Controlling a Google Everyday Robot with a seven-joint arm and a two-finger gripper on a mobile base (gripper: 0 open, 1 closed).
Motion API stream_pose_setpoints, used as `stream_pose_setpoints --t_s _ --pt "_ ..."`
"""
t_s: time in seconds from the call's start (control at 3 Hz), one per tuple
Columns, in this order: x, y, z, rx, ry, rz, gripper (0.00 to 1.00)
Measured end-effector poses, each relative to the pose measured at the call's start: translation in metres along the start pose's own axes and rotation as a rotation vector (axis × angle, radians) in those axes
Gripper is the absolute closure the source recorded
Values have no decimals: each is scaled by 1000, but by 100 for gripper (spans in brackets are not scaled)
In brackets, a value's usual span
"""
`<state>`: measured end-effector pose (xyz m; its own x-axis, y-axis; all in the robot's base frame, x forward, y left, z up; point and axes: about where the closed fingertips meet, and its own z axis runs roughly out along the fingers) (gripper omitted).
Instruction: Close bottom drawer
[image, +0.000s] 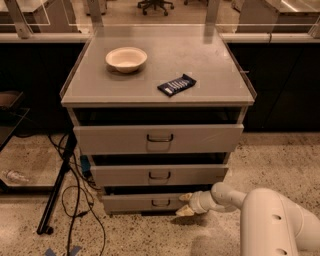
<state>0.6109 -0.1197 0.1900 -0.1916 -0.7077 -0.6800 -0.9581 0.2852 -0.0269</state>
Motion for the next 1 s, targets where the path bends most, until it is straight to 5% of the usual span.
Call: stream_pose_setpoints --t_s 0.67,1.0 --pt "0 0 0 0 0 0 0" --pt "0 0 0 0 0 0 0"
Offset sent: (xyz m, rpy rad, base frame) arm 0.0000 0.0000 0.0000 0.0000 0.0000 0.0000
